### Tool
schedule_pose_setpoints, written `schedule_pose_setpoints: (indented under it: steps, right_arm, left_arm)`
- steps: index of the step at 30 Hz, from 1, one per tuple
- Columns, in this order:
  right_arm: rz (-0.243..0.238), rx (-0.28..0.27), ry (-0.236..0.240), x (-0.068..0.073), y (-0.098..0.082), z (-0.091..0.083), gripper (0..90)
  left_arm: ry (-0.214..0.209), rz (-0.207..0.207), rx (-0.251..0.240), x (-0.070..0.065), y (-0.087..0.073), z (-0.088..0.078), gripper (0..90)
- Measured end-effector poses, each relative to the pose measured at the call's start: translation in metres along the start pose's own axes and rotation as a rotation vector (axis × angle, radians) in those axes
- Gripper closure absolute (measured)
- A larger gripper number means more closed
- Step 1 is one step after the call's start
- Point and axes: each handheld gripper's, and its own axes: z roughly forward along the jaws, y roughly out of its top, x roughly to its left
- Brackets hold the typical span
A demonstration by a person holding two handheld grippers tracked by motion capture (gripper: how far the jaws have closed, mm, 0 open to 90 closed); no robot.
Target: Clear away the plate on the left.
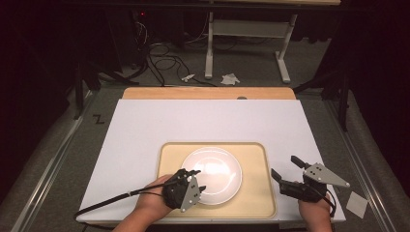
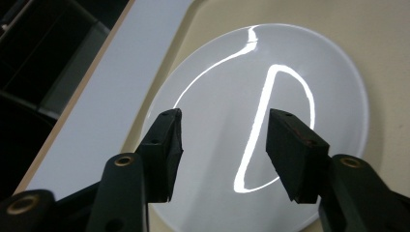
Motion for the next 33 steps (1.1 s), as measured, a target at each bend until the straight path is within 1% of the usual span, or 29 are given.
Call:
schedule_pose_setpoints:
  steps: [1, 2, 3, 4, 5, 6, 7, 8, 9, 11, 12, 13, 15, 16, 17, 18, 19, 20, 21, 22, 23, 24, 25, 26, 27, 28, 29, 30, 33]
  right_arm:
    - [-0.001, 0.000, -0.001, 0.000, 0.000, 0.000, 16.2]
    - [-0.003, 0.000, -0.002, 0.000, 0.000, 0.000, 16.2]
    - [-0.003, 0.002, -0.002, 0.001, 0.000, 0.000, 16.2]
    - [-0.003, 0.002, -0.002, 0.001, 0.000, 0.000, 16.2]
    - [0.004, 0.004, -0.003, 0.001, 0.000, 0.000, 16.3]
    - [0.005, 0.004, -0.004, 0.001, 0.000, 0.000, 16.3]
    - [0.002, 0.002, -0.002, 0.000, 0.000, 0.000, 16.2]
    - [0.002, 0.002, -0.002, 0.000, 0.000, 0.000, 16.2]
    - [0.003, 0.002, -0.002, 0.000, 0.000, 0.000, 16.3]
    - [0.002, 0.000, 0.000, 0.000, 0.000, 0.000, 16.3]
    - [0.002, 0.000, 0.000, 0.000, 0.000, 0.000, 16.3]
    - [0.003, 0.000, 0.000, 0.000, 0.000, 0.000, 16.3]
    - [0.001, -0.001, 0.000, 0.000, 0.000, 0.000, 16.2]
    - [0.003, 0.001, -0.003, 0.000, 0.000, 0.000, 16.2]
    - [0.005, 0.002, -0.003, 0.000, 0.000, 0.000, 16.2]
    - [0.005, 0.002, -0.003, 0.000, 0.000, 0.000, 16.2]
    - [0.003, 0.002, -0.003, 0.000, 0.000, 0.000, 16.2]
    - [0.004, 0.003, -0.003, 0.000, 0.000, 0.000, 16.2]
    - [0.003, 0.002, -0.003, 0.000, 0.000, 0.000, 16.2]
    - [0.001, 0.001, -0.002, 0.000, 0.000, 0.000, 16.2]
    - [0.004, 0.002, -0.004, 0.000, 0.000, 0.000, 16.2]
    - [0.004, 0.002, -0.004, 0.000, 0.000, 0.000, 16.2]
    - [0.013, 0.003, -0.005, 0.000, 0.000, 0.000, 16.2]
    - [0.015, 0.003, -0.006, 0.000, 0.000, 0.000, 16.2]
    - [0.009, 0.002, -0.005, 0.000, 0.000, 0.000, 16.2]
    - [0.014, 0.003, -0.005, 0.000, -0.001, 0.000, 16.3]
    - [0.014, 0.003, -0.005, 0.000, -0.001, 0.000, 16.3]
    - [0.014, 0.003, -0.005, -0.001, -0.001, 0.000, 16.2]
    - [0.014, -0.001, -0.009, -0.002, -0.001, 0.000, 16.2]
  left_arm:
    - [0.012, -0.017, -0.015, 0.004, 0.001, -0.002, 44.3]
    - [0.012, -0.017, -0.015, 0.004, 0.001, -0.002, 43.3]
    - [0.039, -0.052, -0.034, 0.015, 0.003, -0.006, 43.1]
    - [0.039, -0.052, -0.034, 0.015, 0.003, -0.006, 42.5]
    - [0.070, -0.082, -0.055, 0.026, 0.005, -0.010, 41.2]
    - [0.087, -0.098, -0.058, 0.032, 0.006, -0.013, 39.7]
    - [0.103, -0.120, -0.069, 0.037, 0.007, -0.015, 37.8]
    - [0.103, -0.120, -0.069, 0.037, 0.007, -0.015, 36.1]
    - [0.138, -0.153, -0.087, 0.048, 0.007, -0.022, 34.6]
    - [0.179, -0.188, -0.107, 0.060, 0.008, -0.030, 30.5]
    - [0.179, -0.188, -0.107, 0.060, 0.008, -0.030, 28.0]
    - [0.216, -0.228, -0.130, 0.072, 0.008, -0.038, 25.9]
    - [0.258, -0.269, -0.152, 0.084, 0.008, -0.047, 22.5]
    - [0.258, -0.269, -0.152, 0.084, 0.008, -0.047, 20.9]
    - [0.294, -0.304, -0.167, 0.095, 0.007, -0.056, 19.2]
    - [0.294, -0.304, -0.167, 0.095, 0.007, -0.056, 17.8]
    - [0.315, -0.320, -0.170, 0.101, 0.006, -0.062, 17.8]
    - [0.349, -0.356, -0.197, 0.105, 0.005, -0.064, 16.4]
    - [0.356, -0.366, -0.204, 0.108, 0.004, -0.068, 16.0]
    - [0.366, -0.384, -0.195, 0.115, 0.001, -0.078, 14.6]
    - [0.377, -0.405, -0.198, 0.119, 0.000, -0.082, 13.2]
    - [0.377, -0.405, -0.198, 0.119, 0.000, -0.082, 11.3]
    - [0.398, -0.454, -0.217, 0.125, -0.002, -0.090, 9.6]
    - [0.398, -0.454, -0.217, 0.125, -0.002, -0.090, 8.3]
    - [0.419, -0.487, -0.226, 0.129, -0.005, -0.095, 6.1]
    - [0.419, -0.487, -0.226, 0.129, -0.005, -0.095, 4.1]
    - [0.427, -0.490, -0.224, 0.130, -0.006, -0.097, 4.1]
    - [0.423, -0.511, -0.230, 0.129, -0.007, -0.101, 1.0]
    - [0.421, -0.501, -0.233, 0.127, -0.007, -0.103, 0.1]
